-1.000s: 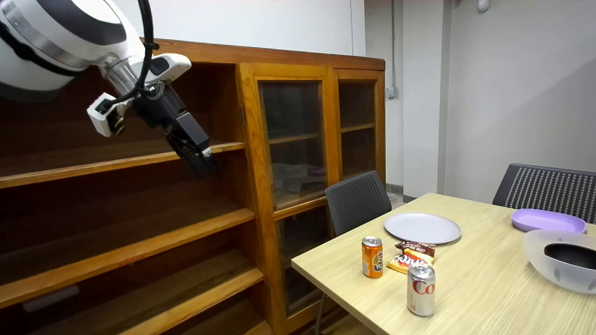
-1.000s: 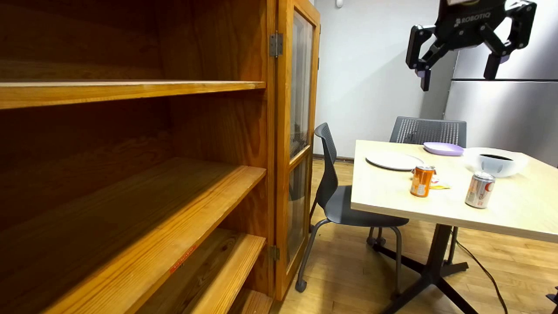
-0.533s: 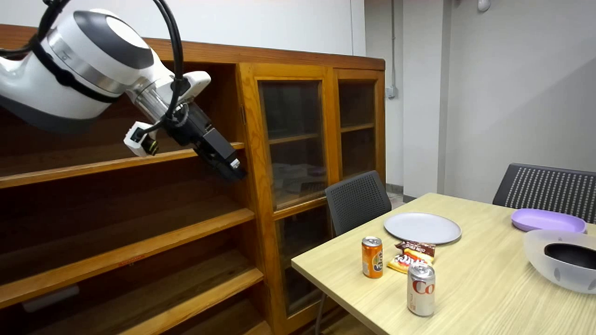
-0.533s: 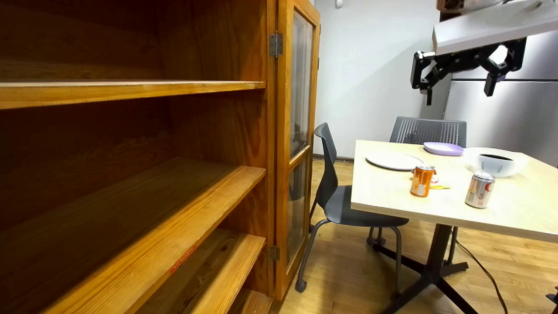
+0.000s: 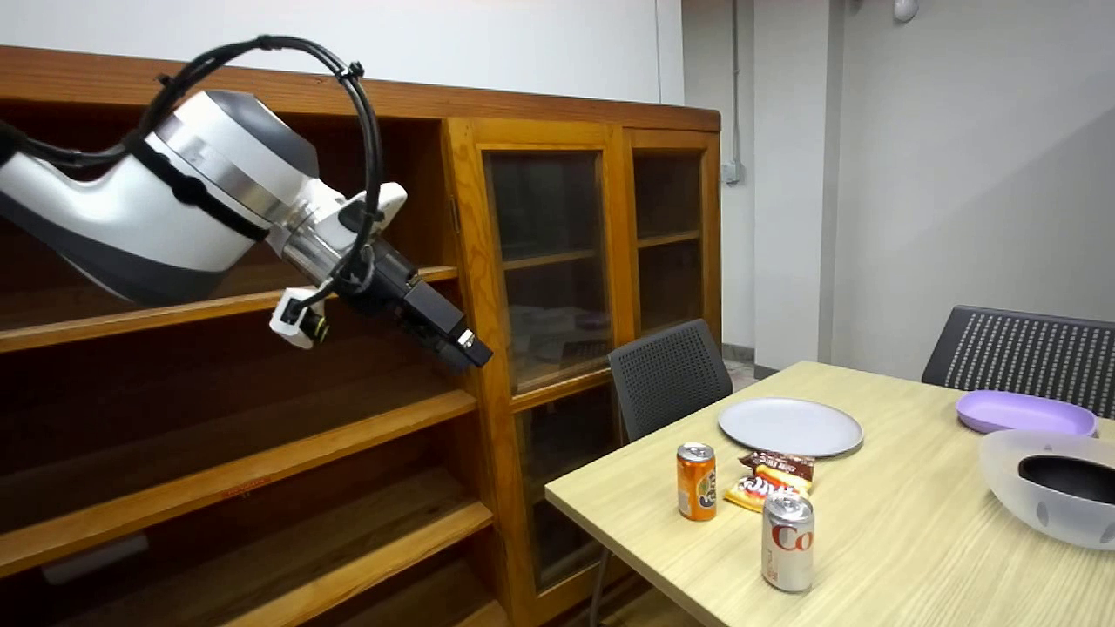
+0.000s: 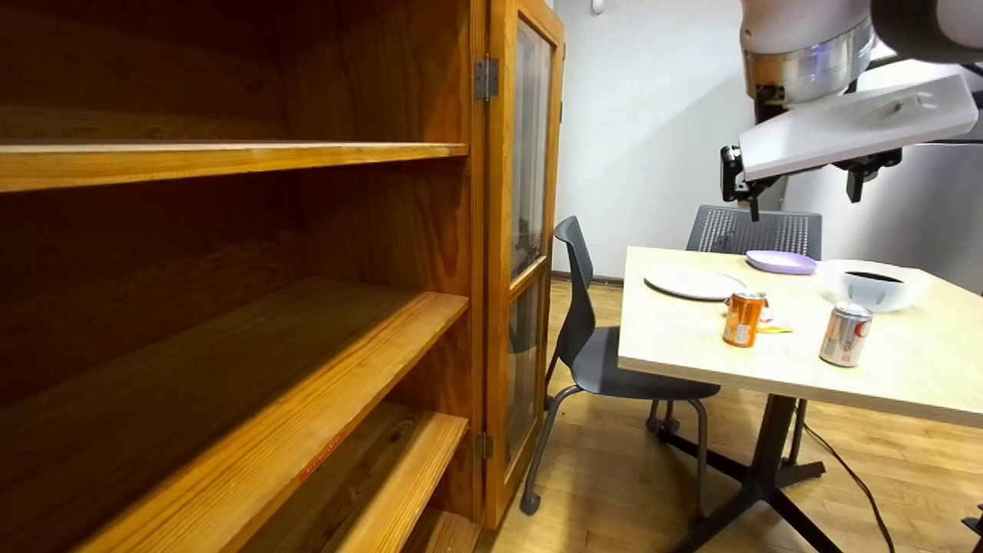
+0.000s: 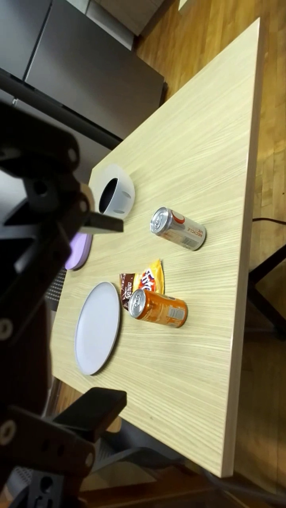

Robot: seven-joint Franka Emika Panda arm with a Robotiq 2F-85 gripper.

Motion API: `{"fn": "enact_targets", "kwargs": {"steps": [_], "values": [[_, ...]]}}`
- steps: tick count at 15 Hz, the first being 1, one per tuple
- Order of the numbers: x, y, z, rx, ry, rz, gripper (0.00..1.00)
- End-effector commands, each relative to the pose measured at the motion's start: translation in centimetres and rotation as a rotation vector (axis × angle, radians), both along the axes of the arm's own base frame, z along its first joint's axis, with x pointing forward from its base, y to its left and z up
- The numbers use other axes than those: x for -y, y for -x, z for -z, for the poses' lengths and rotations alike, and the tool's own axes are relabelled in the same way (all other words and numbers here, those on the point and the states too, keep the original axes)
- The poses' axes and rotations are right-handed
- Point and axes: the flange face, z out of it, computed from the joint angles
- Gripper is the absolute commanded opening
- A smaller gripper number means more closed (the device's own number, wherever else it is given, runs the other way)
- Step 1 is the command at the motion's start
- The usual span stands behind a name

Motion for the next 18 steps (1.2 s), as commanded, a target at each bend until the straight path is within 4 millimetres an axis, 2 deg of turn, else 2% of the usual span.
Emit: {"fn": "enact_targets", "kwargs": {"steps": [1,7,10,11,18], "values": [[0.3,-1.8,2.1,0.035,0.047,0.035,1.00],[1.4,-4.0,5.2,0.087,0.072,0.092,1.00],[1.4,-4.4,5.5,0.076,0.060,0.116,1.00],[1.6,-3.5,5.6,0.063,0.041,0.094,1.00],[1.5,-3.9,5.7,0.061,0.041,0.099,1.00]]}}
